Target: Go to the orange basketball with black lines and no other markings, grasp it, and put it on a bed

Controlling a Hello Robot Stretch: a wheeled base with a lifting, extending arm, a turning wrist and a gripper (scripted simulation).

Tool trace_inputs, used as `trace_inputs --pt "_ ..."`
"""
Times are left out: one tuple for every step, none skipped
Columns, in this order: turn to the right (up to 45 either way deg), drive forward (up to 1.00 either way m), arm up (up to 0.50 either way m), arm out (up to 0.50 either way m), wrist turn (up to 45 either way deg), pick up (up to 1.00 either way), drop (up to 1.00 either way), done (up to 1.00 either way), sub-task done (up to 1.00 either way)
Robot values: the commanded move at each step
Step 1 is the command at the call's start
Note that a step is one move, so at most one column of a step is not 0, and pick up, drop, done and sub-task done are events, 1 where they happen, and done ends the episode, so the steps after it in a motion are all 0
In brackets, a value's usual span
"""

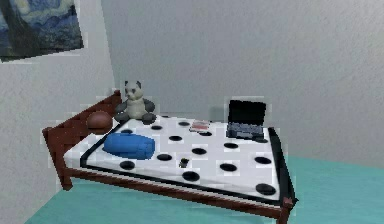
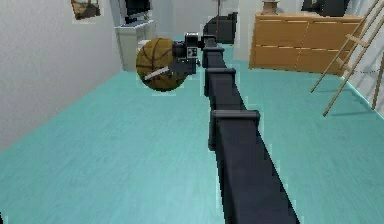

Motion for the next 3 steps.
trace_inputs --pt "0.0 0.0 0.0 0.0 -45.0 0.0 0.0 0.0 0.0" --pt "0.0 0.0 0.0 0.0 -45.0 0.0 0.0 0.0 0.0" --pt "0.0 0.0 0.0 0.0 -9.0 0.0 0.0 0.0 0.0"
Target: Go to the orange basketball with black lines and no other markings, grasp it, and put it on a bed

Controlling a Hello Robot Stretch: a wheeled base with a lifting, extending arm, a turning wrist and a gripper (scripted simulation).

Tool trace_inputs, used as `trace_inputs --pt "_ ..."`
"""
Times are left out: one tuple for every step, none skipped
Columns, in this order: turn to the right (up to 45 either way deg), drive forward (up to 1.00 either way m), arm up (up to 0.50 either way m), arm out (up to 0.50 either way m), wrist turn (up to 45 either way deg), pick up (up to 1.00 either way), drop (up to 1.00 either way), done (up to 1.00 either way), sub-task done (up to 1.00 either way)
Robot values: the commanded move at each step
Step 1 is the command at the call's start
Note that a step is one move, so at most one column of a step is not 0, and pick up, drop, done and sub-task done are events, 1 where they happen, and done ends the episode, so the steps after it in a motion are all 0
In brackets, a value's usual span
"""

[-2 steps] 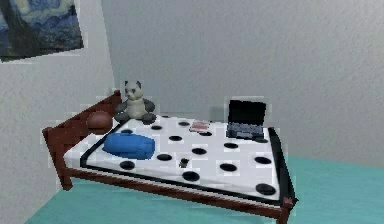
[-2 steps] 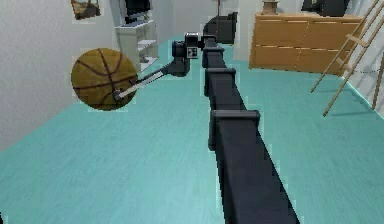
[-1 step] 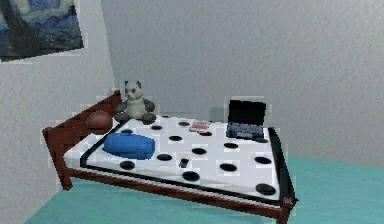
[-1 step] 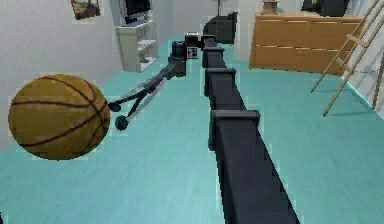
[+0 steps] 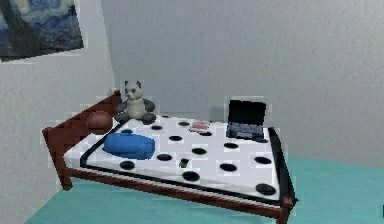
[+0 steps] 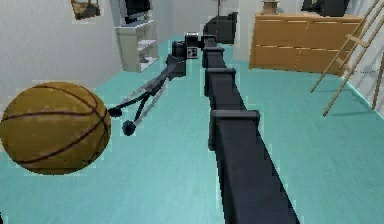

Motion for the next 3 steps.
trace_inputs --pt "0.0 0.0 0.0 -0.48 0.0 0.0 0.0 0.0 0.0" --pt "-30.0 0.0 0.0 0.0 0.0 0.0 0.0 0.0 0.0" --pt "0.0 0.8 0.0 0.0 0.0 0.0 0.0 0.0 0.0"
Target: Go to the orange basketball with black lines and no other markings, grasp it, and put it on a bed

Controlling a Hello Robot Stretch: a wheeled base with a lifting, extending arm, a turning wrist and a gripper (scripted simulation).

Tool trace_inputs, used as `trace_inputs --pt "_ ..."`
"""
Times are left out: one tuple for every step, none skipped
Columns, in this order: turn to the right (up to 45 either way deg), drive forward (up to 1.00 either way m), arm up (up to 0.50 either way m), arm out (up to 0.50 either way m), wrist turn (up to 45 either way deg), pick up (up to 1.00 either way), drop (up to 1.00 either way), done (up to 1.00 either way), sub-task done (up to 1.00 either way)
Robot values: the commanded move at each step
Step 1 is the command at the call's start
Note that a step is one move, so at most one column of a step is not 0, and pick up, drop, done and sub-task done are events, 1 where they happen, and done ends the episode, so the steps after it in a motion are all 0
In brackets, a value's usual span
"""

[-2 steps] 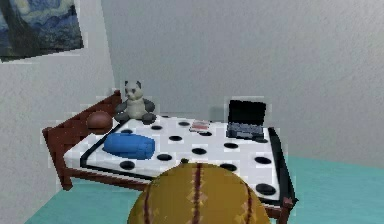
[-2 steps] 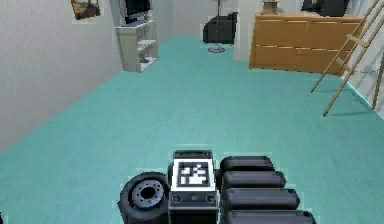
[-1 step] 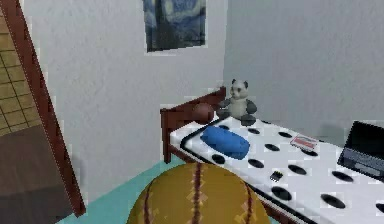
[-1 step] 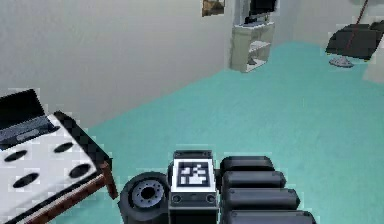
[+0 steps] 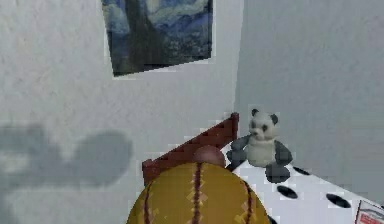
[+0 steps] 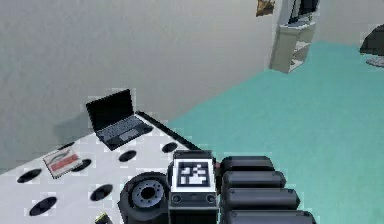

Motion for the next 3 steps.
trace_inputs --pt "-6.0 0.0 0.0 0.0 0.0 0.0 0.0 0.0 0.0" --pt "9.0 0.0 0.0 0.0 0.0 0.0 0.0 0.0 0.0" --pt "-9.0 0.0 0.0 0.0 0.0 0.0 0.0 0.0 0.0"
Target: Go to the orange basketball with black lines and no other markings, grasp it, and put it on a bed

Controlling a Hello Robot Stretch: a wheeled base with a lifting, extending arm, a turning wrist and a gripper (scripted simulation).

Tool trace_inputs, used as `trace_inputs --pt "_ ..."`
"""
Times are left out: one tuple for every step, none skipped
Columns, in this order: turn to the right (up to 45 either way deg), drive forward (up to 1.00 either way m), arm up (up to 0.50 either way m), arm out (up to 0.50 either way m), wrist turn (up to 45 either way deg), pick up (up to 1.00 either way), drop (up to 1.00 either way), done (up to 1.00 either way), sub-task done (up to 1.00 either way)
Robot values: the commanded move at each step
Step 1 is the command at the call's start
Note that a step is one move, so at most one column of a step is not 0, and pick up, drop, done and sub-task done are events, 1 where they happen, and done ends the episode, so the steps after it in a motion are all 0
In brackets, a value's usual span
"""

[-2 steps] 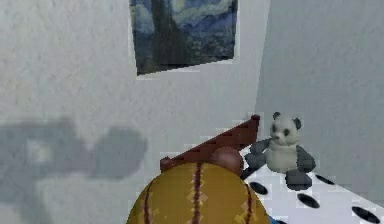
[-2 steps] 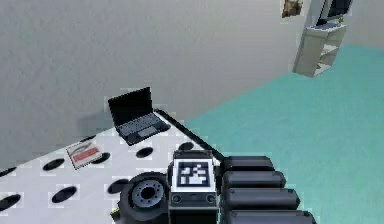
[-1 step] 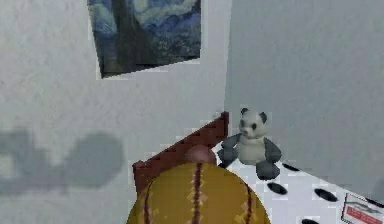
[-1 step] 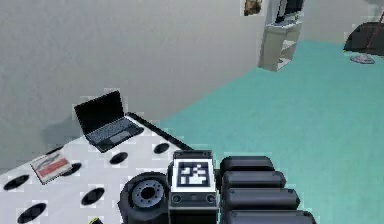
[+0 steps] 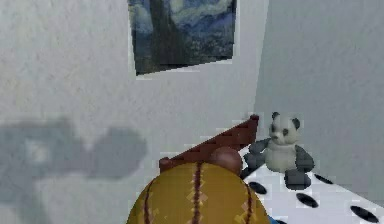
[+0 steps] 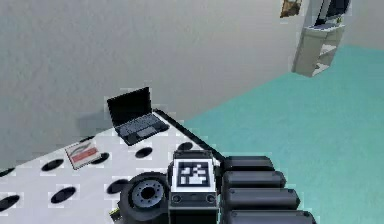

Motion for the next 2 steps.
trace_inputs --pt "-3.0 0.0 0.0 0.0 0.0 0.0 0.0 0.0 0.0" --pt "21.0 0.0 0.0 0.0 0.0 0.0 0.0 0.0 0.0"
